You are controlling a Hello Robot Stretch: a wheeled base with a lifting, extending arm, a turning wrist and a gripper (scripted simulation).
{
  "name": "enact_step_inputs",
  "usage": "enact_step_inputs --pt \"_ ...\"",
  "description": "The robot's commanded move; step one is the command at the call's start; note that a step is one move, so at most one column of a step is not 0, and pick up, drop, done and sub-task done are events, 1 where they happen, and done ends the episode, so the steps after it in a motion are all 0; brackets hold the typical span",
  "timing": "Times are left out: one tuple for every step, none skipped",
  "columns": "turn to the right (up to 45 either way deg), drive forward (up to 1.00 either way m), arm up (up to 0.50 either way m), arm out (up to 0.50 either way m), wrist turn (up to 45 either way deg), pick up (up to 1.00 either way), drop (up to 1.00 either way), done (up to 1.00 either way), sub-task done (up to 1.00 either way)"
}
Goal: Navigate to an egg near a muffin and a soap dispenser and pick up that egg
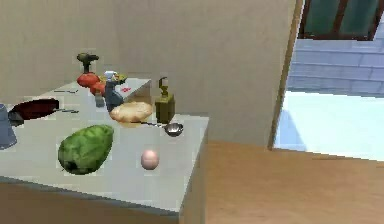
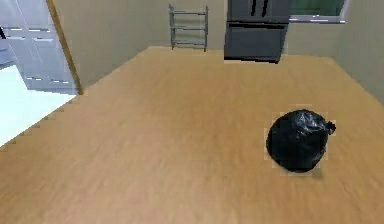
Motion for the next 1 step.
enact_step_inputs --pt "-45.0 0.00 0.00 0.00 0.0 0.00 0.00 0.00 0.00"
